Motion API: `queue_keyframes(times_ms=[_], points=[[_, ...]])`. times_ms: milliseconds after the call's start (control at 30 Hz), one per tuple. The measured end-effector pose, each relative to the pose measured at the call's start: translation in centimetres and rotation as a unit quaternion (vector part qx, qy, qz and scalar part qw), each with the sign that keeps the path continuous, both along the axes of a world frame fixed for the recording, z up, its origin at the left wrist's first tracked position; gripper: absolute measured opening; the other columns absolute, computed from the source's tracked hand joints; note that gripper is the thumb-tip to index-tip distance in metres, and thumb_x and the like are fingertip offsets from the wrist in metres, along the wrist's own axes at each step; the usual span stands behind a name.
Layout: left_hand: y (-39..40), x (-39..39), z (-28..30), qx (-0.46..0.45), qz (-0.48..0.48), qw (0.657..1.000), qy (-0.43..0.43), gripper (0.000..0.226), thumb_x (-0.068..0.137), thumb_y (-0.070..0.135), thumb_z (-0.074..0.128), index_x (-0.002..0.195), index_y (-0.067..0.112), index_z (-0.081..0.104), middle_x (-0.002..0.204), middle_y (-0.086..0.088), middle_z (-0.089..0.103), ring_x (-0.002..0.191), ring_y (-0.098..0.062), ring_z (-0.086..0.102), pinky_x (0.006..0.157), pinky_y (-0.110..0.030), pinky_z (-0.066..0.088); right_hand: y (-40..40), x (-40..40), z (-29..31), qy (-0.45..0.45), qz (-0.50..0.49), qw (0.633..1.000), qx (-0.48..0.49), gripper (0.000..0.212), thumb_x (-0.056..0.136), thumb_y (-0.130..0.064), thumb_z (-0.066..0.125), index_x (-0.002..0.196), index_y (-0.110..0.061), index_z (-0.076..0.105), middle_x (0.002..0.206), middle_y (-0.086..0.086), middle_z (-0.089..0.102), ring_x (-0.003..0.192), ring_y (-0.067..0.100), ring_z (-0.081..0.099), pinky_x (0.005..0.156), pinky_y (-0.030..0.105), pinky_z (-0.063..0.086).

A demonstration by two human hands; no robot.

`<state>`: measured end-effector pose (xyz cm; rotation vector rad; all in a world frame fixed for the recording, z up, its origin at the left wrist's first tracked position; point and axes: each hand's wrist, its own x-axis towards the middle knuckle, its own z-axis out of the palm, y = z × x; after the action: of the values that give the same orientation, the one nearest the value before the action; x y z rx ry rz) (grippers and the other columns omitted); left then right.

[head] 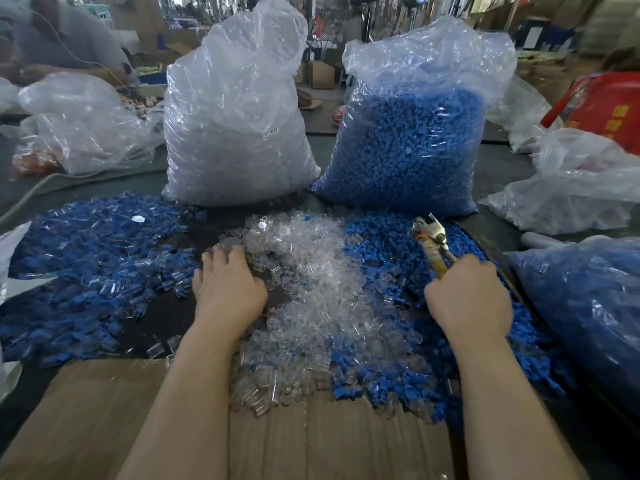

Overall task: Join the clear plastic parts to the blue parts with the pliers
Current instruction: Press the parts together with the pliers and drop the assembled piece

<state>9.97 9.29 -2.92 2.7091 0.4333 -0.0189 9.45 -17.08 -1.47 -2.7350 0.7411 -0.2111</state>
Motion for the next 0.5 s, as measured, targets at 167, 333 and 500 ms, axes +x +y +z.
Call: queue_keyframes(times_ms=[167,333,500], points=[[0.05,-0.02,-0.45,-0.091,-0.019,0.996,-0.004,0.063,0.094,0.009,0.048,0.152,0.020,0.027,0.153,-0.009,0.038,0.130,-0.032,0.047,0.106,-0.048,0.042,-0.29,-0.11,-0.59,0.040,-0.006,0.999,-0.010,0.042,0.090,-0.023,0.062,0.123,-0.001,0.049,0.140,0.022,0.038,0.067,0.032,0.047,0.062,0.039,0.041],[0.01,-0.05,-0.72,-0.123,-0.045,0.989,-0.064,0.040,0.090,0.011,0.065,0.128,0.024,0.058,0.123,0.001,0.064,0.096,-0.012,0.052,0.085,-0.028,0.044,0.05,-0.05,-0.74,0.061,0.053,0.997,-0.015,0.024,0.091,-0.023,0.059,0.109,-0.010,0.050,0.118,0.014,0.053,0.075,0.029,0.047,0.063,0.037,0.039],[0.28,0.01,-0.56,-0.107,-0.055,0.991,-0.055,0.045,0.086,0.018,0.073,0.128,0.027,0.061,0.118,0.001,0.062,0.100,-0.016,0.058,0.087,-0.029,0.046,0.46,0.11,-0.83,0.035,0.079,0.996,-0.015,0.014,0.091,-0.021,0.059,0.097,-0.013,0.050,0.087,0.008,0.054,0.061,0.022,0.045,0.053,0.031,0.034]])
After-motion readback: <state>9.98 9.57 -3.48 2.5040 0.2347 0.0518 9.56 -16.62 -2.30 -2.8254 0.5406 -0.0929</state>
